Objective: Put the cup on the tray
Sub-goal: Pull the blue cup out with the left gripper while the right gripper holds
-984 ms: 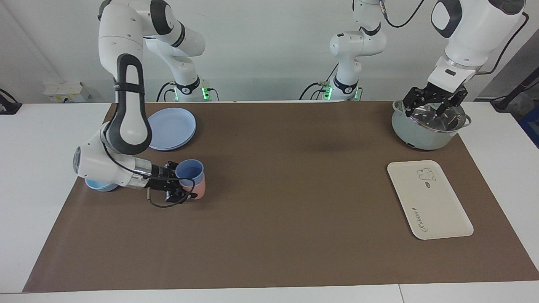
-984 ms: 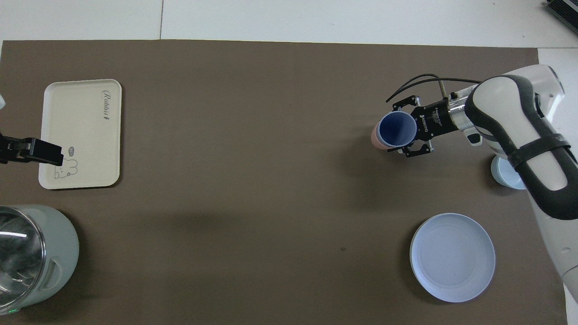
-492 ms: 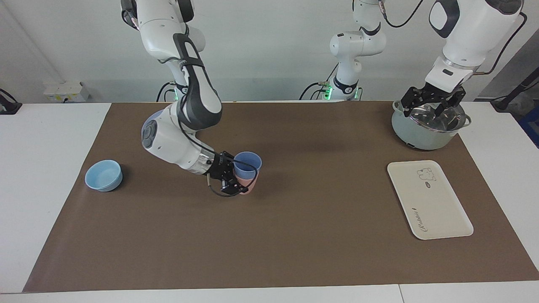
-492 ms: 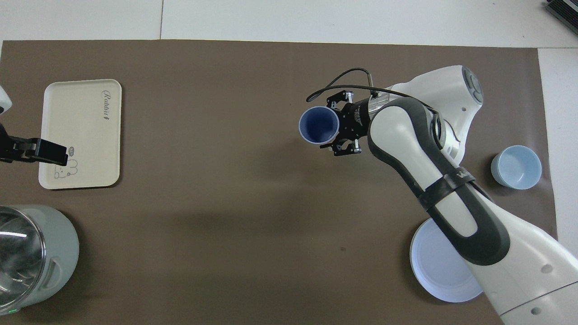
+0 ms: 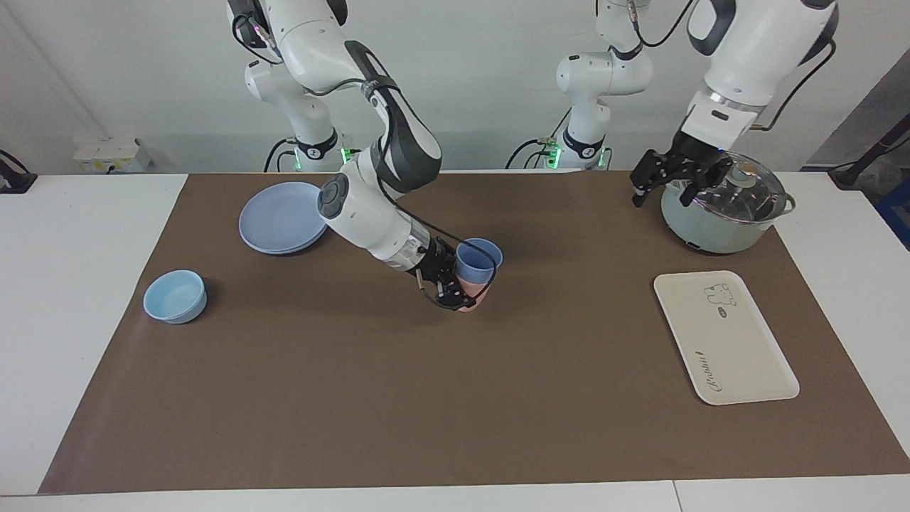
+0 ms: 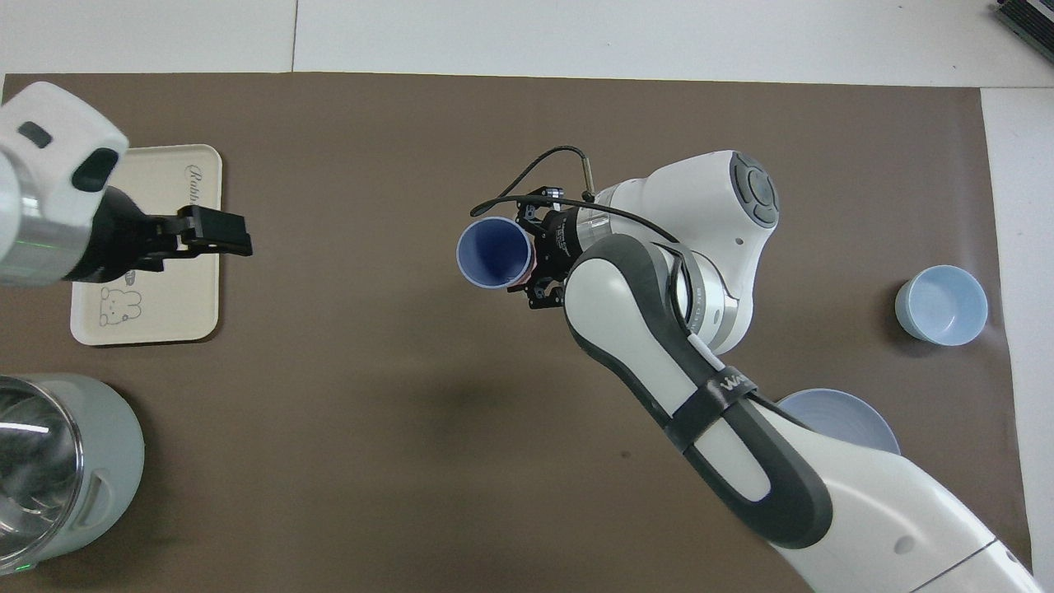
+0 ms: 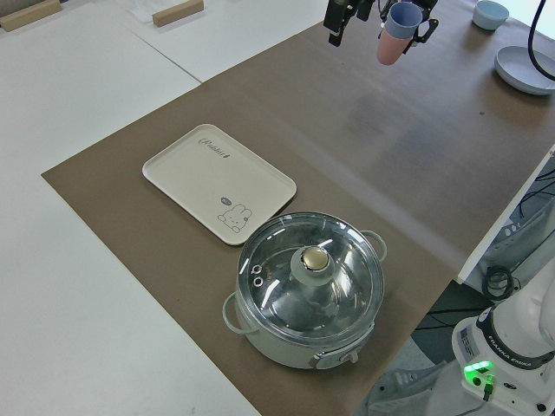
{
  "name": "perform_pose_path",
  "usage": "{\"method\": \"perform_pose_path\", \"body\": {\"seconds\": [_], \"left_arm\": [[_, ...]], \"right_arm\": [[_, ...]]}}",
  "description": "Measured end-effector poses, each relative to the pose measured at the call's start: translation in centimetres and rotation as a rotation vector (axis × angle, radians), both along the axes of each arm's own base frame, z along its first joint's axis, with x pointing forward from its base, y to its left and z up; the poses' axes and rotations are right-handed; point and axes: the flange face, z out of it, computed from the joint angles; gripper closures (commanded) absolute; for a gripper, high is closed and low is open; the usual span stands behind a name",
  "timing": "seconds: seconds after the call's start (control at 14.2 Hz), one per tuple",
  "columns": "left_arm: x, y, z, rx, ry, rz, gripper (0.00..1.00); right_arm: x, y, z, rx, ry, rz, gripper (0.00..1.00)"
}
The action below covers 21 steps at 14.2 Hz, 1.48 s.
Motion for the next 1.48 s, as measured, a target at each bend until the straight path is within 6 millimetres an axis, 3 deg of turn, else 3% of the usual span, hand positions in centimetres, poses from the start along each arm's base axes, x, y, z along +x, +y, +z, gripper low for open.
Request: {"method": "perform_pose_path", "body": {"seconds": [0.21,0.42,0.63,0.91,0.98,1.05,1.12,1.48], "left_arm": [[-2.4,-8.2,-3.6,-0.133,-0.085,0.149,0.15],[-4.9,-12.0,-7.0,-0.172,-0.083,0.187,0.24],[-5.5,-13.1,-8.5,-0.25,-0.085,0.217,0.26],[-4.5,-13.8,-10.0,-0.31,-0.151,0.264,0.31],[-4.1,-14.0,-10.5,-0.316,-0.161,0.273,0.37],[-3.9,-14.1,-10.8,-0.321,-0.168,0.279,0.56],[-3.7,-14.1,-11.1,-0.324,-0.174,0.283,1.0],[-3.4,-14.3,-11.3,-0.331,-0.181,0.29,1.0]], "right_arm": [[-0.5,1.7,1.3,-0.066,-0.008,-0.012,1.0],[-0.4,1.8,1.9,-0.073,-0.016,-0.021,1.0],[-0.3,1.7,2.0,-0.072,-0.018,-0.025,1.0],[-0.2,1.7,2.0,-0.072,-0.018,-0.025,1.0],[-0.2,1.7,2.0,-0.073,-0.019,-0.025,1.0],[-0.2,1.7,2.0,-0.077,-0.021,-0.022,1.0],[-0.2,1.6,2.0,-0.08,-0.023,-0.02,1.0],[-0.2,1.6,2.0,-0.084,-0.026,-0.018,1.0]]}}
